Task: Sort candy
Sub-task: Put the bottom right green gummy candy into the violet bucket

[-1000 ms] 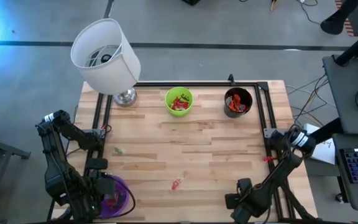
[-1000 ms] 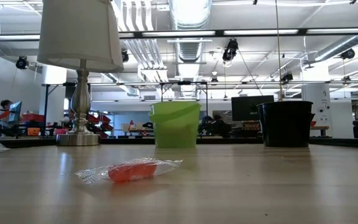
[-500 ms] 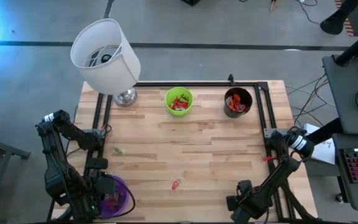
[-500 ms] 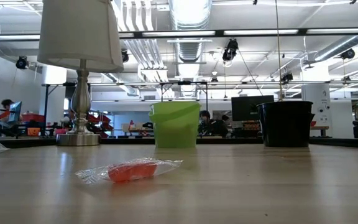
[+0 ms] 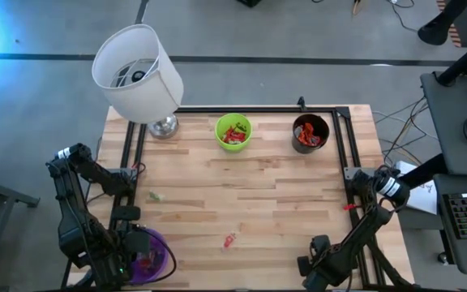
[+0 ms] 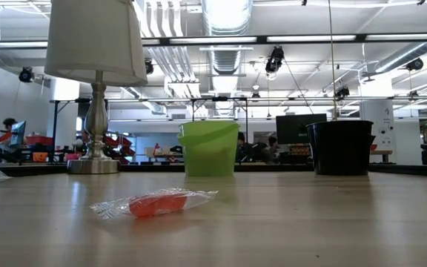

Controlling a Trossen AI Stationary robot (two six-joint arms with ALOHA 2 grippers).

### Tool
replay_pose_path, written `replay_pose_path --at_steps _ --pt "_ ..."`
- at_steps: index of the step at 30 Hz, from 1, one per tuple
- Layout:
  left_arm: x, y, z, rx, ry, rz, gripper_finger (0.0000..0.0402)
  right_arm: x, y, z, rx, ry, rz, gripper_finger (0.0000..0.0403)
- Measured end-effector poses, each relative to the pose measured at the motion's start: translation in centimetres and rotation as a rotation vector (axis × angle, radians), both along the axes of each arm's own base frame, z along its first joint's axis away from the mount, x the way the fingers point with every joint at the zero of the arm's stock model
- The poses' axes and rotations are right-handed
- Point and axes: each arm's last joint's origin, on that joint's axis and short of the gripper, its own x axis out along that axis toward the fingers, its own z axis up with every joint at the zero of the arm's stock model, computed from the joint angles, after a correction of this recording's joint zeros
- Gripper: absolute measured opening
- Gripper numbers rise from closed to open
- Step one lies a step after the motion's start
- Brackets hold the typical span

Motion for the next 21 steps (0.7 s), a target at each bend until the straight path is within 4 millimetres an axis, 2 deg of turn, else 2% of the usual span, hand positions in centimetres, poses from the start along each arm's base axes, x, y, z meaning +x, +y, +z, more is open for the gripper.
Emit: replay_pose_path --at_steps 8,12,17,21 --pt "0.0 0.0 0.0 0.0 0.0 0.0 0.0114 -0.6 -0.4 2.1 -0.02 0.0 0.012 0.0012" --pt "0.0 0.0 0.0 0.0 0.0 0.0 0.0114 -0.8 -0.1 4.5 0.022 -0.033 0.032 0.0012" --pt "0.0 0.0 0.0 0.001 0.0 0.0 0.0114 -0.1 0.3 6.2 -0.004 -0.165 0.047 0.0012" --pt "0.0 0.0 0.0 -0.003 -0.001 0.012 0.0114 1.1 0.4 7.6 -0.039 -0.304 0.075 0.0012"
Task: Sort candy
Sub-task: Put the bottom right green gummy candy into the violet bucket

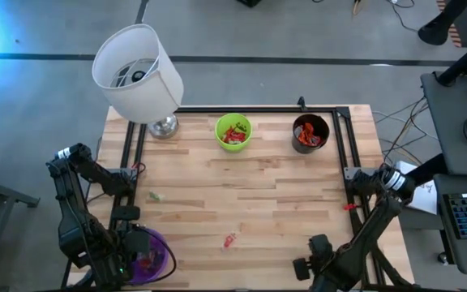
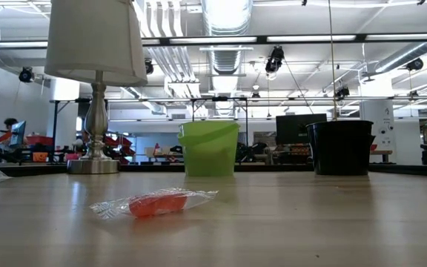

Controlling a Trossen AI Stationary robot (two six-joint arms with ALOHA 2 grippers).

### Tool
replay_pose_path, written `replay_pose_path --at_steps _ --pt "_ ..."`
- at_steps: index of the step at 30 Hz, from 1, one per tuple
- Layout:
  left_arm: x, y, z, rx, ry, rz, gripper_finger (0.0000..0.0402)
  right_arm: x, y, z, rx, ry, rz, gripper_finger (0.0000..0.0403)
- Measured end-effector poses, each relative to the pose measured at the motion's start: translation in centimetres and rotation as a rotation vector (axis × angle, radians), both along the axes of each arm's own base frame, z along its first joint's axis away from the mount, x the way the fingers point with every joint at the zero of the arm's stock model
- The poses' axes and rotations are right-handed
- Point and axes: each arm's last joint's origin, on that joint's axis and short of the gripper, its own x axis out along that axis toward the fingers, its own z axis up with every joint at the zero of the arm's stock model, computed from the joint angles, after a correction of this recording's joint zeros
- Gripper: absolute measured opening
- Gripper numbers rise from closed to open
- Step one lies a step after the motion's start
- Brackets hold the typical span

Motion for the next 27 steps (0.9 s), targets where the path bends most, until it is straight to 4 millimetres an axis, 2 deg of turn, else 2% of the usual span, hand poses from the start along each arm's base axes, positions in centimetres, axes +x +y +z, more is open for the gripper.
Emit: replay_pose_path --at_steps 4,8,15,21,27 --pt "0.0 0.0 0.0 -0.01 -0.001 0.042 0.0114 2.1 -0.4 1.7 -0.065 -0.181 0.047 0.0012" --pt "0.0 0.0 0.0 -0.035 -0.004 0.143 0.0114 4.6 -1.5 3.6 -0.122 -0.291 0.147 0.0012" --pt "0.0 0.0 0.0 -0.057 -0.008 0.234 0.0114 9.0 -4.6 5.7 -0.186 -0.36 0.367 0.0012" --pt "0.5 0.3 0.1 -0.005 -0.131 0.247 0.0114 11.6 -6.8 7.3 -0.237 -0.41 0.506 0.0012" --pt "1.9 1.1 0.2 0.006 -0.18 0.316 0.0114 13.9 -9.0 9.3 -0.292 -0.482 0.642 0.0012"
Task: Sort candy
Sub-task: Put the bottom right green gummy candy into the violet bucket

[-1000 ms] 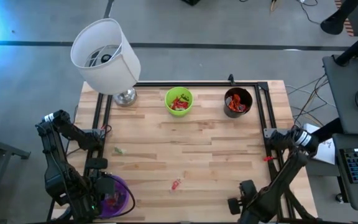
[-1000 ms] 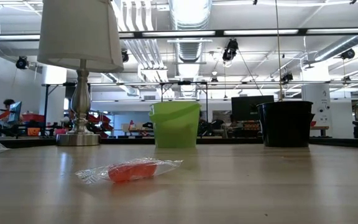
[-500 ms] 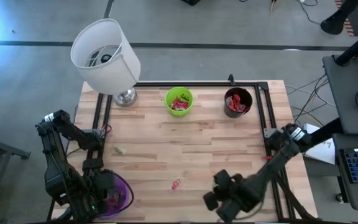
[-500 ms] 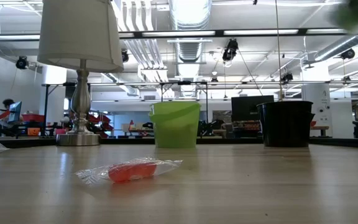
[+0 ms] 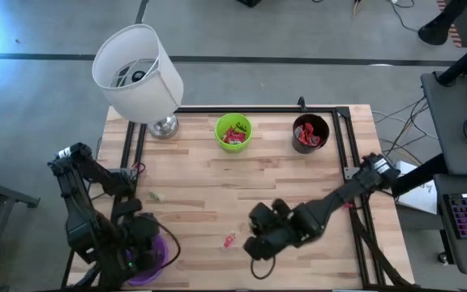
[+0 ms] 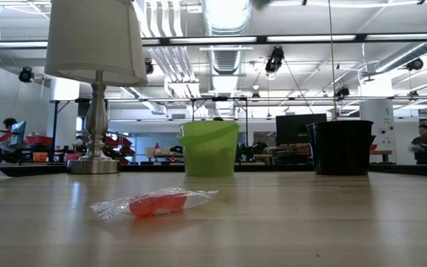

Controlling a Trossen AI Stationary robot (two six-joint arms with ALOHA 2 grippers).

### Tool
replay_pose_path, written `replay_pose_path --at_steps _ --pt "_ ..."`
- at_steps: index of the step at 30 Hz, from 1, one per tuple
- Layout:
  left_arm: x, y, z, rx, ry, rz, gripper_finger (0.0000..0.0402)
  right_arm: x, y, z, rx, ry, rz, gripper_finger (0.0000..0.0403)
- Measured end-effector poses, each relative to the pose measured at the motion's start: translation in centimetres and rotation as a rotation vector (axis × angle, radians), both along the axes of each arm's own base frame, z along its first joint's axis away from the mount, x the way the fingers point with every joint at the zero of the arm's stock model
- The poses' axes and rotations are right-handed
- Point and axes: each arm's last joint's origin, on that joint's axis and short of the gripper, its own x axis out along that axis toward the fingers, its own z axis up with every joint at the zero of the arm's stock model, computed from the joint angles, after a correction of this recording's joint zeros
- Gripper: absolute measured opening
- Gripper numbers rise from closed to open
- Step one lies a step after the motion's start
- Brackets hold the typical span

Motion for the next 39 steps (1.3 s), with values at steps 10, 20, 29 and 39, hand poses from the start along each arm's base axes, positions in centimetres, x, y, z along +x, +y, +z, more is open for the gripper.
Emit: replay_pose_path --at_steps 10,20,29,39 --pt "3.5 2.6 0.1 -0.037 0.002 0.142 0.0158 2.1 -2.6 4.7 -0.13 -0.131 0.173 0.0012" --pt "7.4 3.8 1.7 0.03 -0.28 0.085 0.0209 2.3 -3.1 7.1 -0.255 -0.18 0.334 0.0012" --pt "10.2 4.1 3.0 0.056 -0.536 0.089 0.021 2.2 -3.4 9.8 -0.375 -0.265 0.387 0.0012" --pt "12.3 5.2 4.3 0.058 -0.653 0.076 0.021 1.8 -3.5 12.5 -0.404 -0.341 0.433 0.0012"
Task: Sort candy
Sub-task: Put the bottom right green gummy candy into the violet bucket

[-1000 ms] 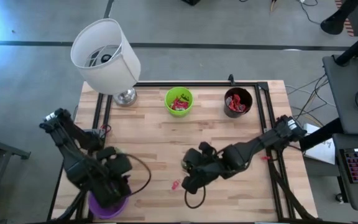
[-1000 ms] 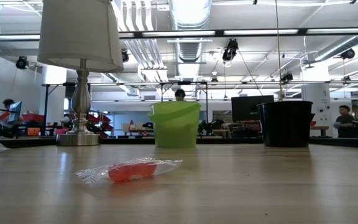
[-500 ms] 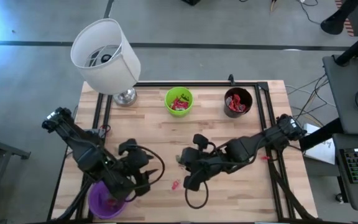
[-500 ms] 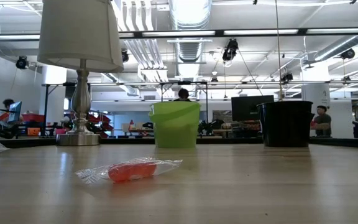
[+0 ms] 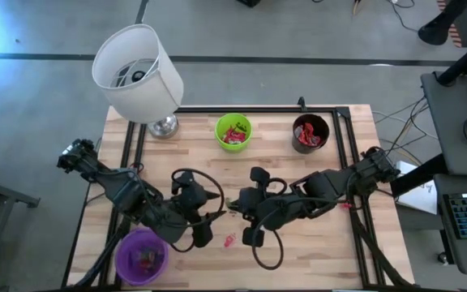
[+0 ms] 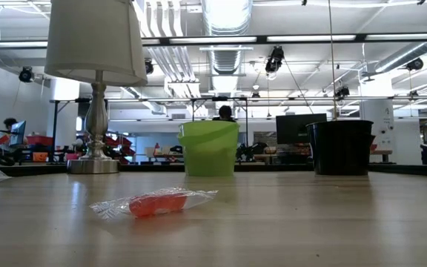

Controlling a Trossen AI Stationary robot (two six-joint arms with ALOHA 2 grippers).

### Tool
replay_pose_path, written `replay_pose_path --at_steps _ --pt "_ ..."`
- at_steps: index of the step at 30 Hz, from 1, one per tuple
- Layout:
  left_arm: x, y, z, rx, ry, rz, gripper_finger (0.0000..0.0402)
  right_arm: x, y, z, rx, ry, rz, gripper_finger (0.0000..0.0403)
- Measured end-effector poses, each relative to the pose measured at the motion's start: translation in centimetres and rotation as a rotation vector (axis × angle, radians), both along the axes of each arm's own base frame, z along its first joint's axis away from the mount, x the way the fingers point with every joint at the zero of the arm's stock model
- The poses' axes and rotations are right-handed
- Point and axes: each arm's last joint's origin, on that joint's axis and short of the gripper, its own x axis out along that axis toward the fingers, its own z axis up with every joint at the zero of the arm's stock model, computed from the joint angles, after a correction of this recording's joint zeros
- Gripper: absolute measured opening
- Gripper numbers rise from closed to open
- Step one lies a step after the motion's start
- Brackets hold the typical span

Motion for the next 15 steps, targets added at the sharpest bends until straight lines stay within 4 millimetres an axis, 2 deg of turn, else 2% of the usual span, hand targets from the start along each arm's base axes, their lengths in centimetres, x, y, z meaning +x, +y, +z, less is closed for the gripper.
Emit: replay_pose_path --at_steps 15 --pt "0.4 0.79 0.51 0.032 -0.013 -0.007 0.0165 -0.33 0.99 -0.66 -0.019 0.025 0.033 0.0012"
